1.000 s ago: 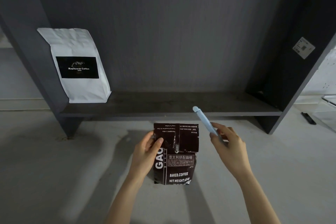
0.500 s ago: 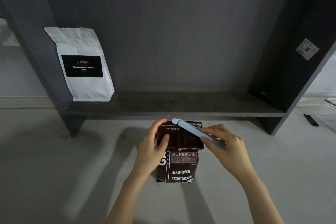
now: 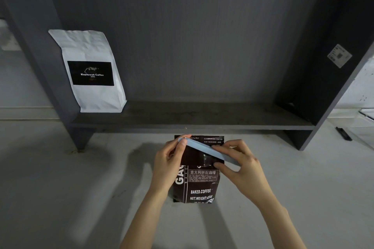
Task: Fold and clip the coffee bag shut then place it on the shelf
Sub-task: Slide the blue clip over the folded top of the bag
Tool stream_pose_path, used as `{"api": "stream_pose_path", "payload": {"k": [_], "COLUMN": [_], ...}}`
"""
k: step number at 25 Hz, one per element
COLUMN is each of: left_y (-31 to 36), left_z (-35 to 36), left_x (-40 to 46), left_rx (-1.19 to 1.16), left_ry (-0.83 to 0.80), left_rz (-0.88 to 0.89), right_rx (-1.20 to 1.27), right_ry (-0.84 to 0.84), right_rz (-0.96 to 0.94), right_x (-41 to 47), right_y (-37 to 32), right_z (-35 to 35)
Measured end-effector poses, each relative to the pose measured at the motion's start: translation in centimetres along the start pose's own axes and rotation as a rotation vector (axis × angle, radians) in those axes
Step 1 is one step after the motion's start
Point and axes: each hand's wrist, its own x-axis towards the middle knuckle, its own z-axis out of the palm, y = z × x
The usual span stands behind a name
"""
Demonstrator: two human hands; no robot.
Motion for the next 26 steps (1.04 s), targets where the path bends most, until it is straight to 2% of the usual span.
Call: {"api": "stream_pose_path", "payload": {"k": [4, 7, 15, 26], "left_y": [0.2, 0.1, -0.5, -0.7], "left_z": [0.0, -0.3, -1.0, -1.2], "left_x": [-0.1, -0.2, 0.1, 0.3], "left_rx": [-0.033, -0.134, -0.211, -0.228], "left_ry": [-0.018, -0.06, -0.133, -0.161], "left_rz": [-0.045, -0.099, -0.187, -0.178], "right_rx": [0.053, 0.082, 0.119, 0.215], "right_ry": [0.07, 0.041, 0.025, 0.03], "right_rz": [-0.016, -0.028, -0.08, 0.068], "right_x": [-0.1, 0.1, -0.1, -1.1], "right_y": [0.4, 0.6, 0.8, 1.1], "right_z": [0.2, 0.4, 0.6, -1.1]}}
